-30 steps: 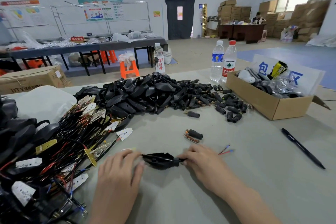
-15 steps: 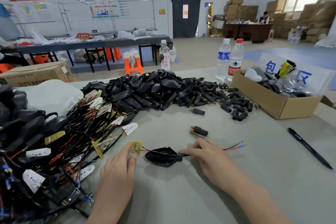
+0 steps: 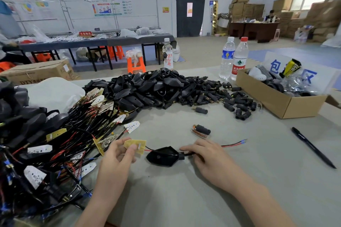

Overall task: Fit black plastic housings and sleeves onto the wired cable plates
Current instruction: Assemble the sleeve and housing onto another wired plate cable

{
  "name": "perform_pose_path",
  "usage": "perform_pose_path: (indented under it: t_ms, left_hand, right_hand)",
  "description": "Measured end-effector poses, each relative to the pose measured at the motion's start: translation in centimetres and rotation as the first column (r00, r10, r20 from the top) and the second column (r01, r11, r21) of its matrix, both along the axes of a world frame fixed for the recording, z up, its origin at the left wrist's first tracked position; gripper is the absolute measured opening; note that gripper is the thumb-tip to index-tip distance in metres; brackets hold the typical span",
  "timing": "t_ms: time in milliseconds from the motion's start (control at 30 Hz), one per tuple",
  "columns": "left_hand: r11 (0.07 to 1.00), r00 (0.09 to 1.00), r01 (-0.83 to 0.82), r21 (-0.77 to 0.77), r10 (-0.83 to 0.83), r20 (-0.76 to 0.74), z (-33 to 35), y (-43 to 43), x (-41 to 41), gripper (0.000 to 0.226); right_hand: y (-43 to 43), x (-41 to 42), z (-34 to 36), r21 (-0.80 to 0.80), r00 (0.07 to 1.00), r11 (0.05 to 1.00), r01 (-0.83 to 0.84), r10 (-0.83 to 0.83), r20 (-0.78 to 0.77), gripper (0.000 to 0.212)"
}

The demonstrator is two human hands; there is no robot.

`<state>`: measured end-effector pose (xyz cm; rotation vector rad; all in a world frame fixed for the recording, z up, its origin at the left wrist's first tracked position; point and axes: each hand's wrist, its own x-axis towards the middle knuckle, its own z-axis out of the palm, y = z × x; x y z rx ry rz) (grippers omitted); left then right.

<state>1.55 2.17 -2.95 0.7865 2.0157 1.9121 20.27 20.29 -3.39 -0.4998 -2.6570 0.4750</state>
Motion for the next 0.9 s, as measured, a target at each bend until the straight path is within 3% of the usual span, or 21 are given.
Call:
perform_pose_path:
  t_ms: [233,400,633,800,900]
  left_hand:
    - [0.986,0.986,0.168,0.006,-0.168,-0.016,-0.3,0.4,0.7,0.017]
    - [0.987,0.983,0.163,-0.009,-0.163,-0.087,-0.1,0.9,1.4,0.021]
    - [0.981,0.967,0.111,-0.161,-0.144,-0.210,-0.2,1.0,2.1,0.040]
    - [0.968,0.965,0.193,-0.160,-0.217,-0.150,0.1,0.7,2.3,0.027]
    - [0.970,0.965,0.155,-0.185,-0.189,-0.181,0.0,0.9,2.4,0.020]
  right_hand:
    - [-0.9,-0.3,0.2,-0.066,0.999,0.997,-0.038,0.036,-0.026,0.045]
    - [-0.8,-0.5,-0.1,-0.058,0.999,0.997,-0.048,0.047,-0.018,0.040]
    - [-1.0,-0.8,-0.2,-0.061,0.998,0.996,-0.061,0.059,-0.027,0.040]
    - [-0.9,-0.9,-0.2,-0.073,0.998,0.995,-0.063,0.061,-0.034,0.039]
    - [-0.9,-1.0,-0.2,-0.065,0.998,0.996,-0.062,0.060,-0.032,0.039]
